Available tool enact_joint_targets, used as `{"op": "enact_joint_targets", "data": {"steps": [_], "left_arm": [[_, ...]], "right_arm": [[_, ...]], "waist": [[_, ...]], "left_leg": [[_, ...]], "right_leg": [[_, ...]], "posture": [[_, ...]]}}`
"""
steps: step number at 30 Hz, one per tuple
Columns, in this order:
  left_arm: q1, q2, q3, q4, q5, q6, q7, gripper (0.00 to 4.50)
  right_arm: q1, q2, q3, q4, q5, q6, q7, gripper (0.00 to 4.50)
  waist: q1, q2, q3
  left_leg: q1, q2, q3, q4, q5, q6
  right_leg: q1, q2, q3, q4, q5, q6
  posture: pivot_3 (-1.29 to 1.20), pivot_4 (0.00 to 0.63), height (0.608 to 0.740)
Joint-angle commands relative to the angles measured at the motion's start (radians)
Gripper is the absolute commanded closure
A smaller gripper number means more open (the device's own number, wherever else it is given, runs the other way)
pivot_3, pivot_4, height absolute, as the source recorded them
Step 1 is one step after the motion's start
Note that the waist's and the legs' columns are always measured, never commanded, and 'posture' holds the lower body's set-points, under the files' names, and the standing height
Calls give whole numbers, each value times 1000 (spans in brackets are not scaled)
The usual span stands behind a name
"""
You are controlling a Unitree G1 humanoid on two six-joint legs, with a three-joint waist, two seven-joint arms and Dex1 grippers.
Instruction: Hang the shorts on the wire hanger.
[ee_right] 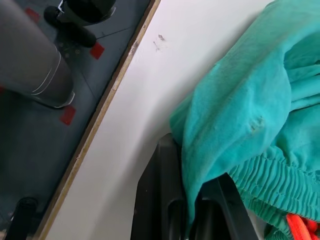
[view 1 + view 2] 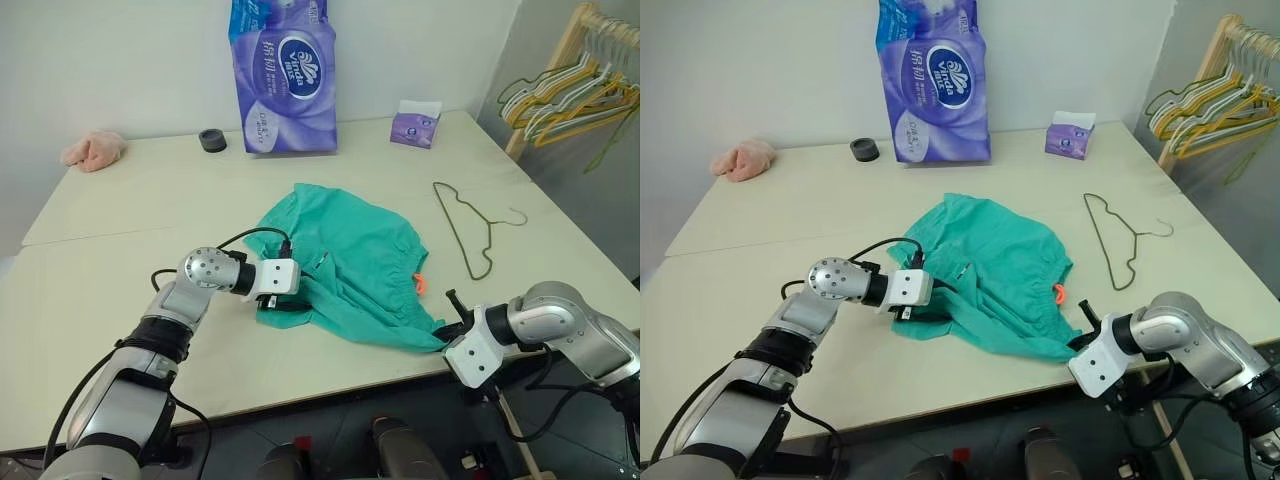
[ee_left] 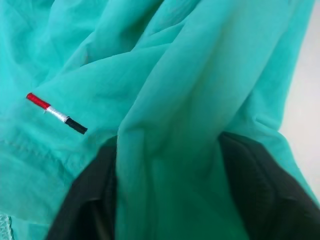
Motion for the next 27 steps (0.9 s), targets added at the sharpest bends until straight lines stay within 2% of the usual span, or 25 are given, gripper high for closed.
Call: {"op": "enact_joint_targets", "data": {"steps": [1,5,6,9,12,17,25,27], "left_arm": [[10,72,20,-61,-27,-8,-70,3050],[94,230,37,-209,-64,75,-192,4329],[121,265,43,-256,-82,116,-217,4488],[226,375,67,-422,-154,253,-283,4488],[321,443,88,-558,-201,345,-292,4488],[377,447,87,-648,-213,415,-249,4488],[396,437,72,-660,-221,437,-263,4488],[408,443,70,-672,-227,463,-269,4500]], "right_arm": [[-43,29,-31,27,-14,-36,-43,4500],[-154,102,-42,169,-104,-118,-173,4500],[-177,112,-41,201,-113,-138,-190,4500],[-204,103,-22,247,-62,-179,-145,4500],[-172,65,1,189,55,-157,-35,4500],[-81,-9,14,-2,177,22,110,4500],[-10,-18,6,-179,208,287,161,4500],[-10,-6,1,-178,186,288,147,4036]], "waist": [[-2,0,0],[-15,0,0],[-17,0,0],[-18,0,0],[-12,0,0],[18,0,1],[31,0,0],[30,0,0]], "left_leg": [[0,0,0,0,0,0],[0,1,1,-1,0,0],[0,1,0,-1,0,0],[0,1,-1,-1,0,0],[-1,1,-3,-1,0,0],[0,1,-3,1,0,0],[0,1,-1,1,0,0],[0,1,-1,1,0,0]], "right_leg": [[0,0,0,0,0,0],[-1,0,0,1,0,0],[-1,0,0,2,-1,-1],[-1,0,1,2,-2,-1],[-1,0,1,1,-2,-1],[0,-1,1,2,-2,-1],[0,0,0,2,-3,0],[0,0,0,2,-3,0]], "posture": [[-225,104,740],[-200,99,740],[-191,97,740],[-174,92,740],[-164,89,740],[-169,91,740],[-186,96,740],[-188,97,740]]}}
